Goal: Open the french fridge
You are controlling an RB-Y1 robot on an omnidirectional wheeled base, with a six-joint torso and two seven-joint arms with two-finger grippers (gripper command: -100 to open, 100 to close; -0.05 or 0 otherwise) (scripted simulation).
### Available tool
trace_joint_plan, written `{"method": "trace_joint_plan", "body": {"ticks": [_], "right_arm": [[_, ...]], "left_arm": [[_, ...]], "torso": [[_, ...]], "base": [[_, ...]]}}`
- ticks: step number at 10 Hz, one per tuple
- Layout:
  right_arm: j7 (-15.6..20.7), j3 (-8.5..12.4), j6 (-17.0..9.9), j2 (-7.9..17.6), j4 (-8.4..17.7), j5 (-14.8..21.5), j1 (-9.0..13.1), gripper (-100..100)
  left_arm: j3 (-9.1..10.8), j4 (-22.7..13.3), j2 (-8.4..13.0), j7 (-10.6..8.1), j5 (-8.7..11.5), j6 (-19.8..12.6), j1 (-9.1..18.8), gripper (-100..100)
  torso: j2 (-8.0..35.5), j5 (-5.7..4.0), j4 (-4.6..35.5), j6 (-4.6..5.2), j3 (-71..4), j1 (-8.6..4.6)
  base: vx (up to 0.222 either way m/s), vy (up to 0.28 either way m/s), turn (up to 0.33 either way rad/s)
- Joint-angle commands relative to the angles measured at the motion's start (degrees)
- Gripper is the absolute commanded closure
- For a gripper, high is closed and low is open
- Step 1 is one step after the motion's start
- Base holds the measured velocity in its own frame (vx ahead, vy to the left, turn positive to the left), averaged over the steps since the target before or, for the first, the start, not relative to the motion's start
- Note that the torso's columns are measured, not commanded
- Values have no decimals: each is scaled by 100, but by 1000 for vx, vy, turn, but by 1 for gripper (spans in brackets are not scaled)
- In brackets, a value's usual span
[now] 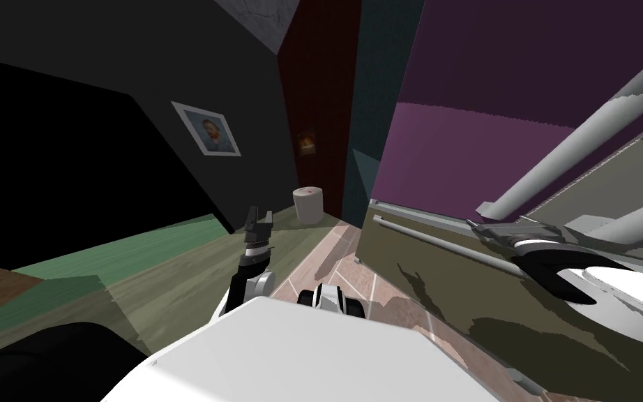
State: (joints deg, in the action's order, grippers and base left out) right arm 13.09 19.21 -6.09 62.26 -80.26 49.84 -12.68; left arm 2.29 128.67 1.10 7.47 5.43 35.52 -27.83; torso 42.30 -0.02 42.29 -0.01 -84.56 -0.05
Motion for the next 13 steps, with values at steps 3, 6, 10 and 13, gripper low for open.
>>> {"method": "trace_joint_plan", "body": {"ticks": [3, 6, 10, 13], "right_arm": [[523, 60, -91, -1, 302, -371, 200, -100], [1004, 123, -166, -16, 589, -749, 389, -100], [1533, 186, -240, -30, 877, -1127, 578, -100], [2003, 249, -314, -45, 1164, -1506, 767, -100]], "left_arm": [[1, 0, 1, 0, 0, 0, 2, 0], [1, 0, 1, 0, 0, 0, 0, 0], [1, 0, 1, 0, 0, 0, 0, 0], [1, 0, 1, 0, 0, 0, 0, 0]], "torso": [[18, -4, 5, -7, 11, -15], [-13, 6, -3, 5, -9, 15], [-2, 1, 0, 5, -1, 3], [4, 1, 2, 8, 4, 2]], "base": [[-90, -34, 185], [-78, -22, 144], [-65, -16, 130], [-103, -21, 183]]}}
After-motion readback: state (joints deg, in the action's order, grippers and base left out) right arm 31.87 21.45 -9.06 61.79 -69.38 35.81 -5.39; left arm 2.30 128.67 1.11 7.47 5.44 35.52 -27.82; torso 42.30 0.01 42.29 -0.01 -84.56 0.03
